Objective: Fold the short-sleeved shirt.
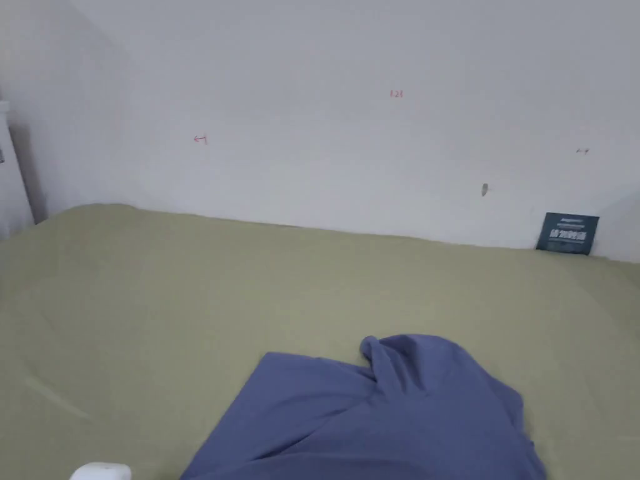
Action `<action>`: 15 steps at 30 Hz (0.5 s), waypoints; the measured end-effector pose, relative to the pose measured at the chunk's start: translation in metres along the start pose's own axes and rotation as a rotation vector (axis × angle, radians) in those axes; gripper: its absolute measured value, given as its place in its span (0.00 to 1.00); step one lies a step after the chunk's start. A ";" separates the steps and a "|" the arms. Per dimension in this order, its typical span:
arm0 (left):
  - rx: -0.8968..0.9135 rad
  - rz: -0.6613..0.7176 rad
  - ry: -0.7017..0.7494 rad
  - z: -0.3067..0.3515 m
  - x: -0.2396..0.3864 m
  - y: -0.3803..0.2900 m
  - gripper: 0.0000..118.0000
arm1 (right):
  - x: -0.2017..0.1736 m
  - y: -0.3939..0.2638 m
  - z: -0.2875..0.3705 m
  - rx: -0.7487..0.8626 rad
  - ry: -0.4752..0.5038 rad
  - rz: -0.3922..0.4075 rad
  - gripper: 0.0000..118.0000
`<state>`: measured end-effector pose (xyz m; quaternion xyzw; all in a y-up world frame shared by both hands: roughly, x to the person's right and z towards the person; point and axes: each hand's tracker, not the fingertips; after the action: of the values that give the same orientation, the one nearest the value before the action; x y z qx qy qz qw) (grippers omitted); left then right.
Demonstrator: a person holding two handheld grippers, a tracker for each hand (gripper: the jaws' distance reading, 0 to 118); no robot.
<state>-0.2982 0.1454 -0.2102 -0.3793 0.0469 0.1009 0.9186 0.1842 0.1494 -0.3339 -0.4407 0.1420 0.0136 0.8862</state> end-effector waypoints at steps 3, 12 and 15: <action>-0.055 -0.002 0.008 -0.002 -0.012 -0.002 0.00 | -0.005 -0.017 -0.001 -0.028 0.050 0.002 0.00; -0.190 0.067 0.052 -0.050 -0.071 0.049 0.49 | -0.010 -0.018 -0.005 -0.054 0.042 0.028 0.00; -0.183 -0.012 -0.044 -0.071 -0.077 0.056 0.93 | -0.009 -0.016 -0.004 -0.061 0.022 0.036 0.00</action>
<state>-0.3866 0.1221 -0.2863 -0.4597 0.0149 0.1073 0.8815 0.1766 0.1374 -0.3217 -0.4649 0.1592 0.0292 0.8704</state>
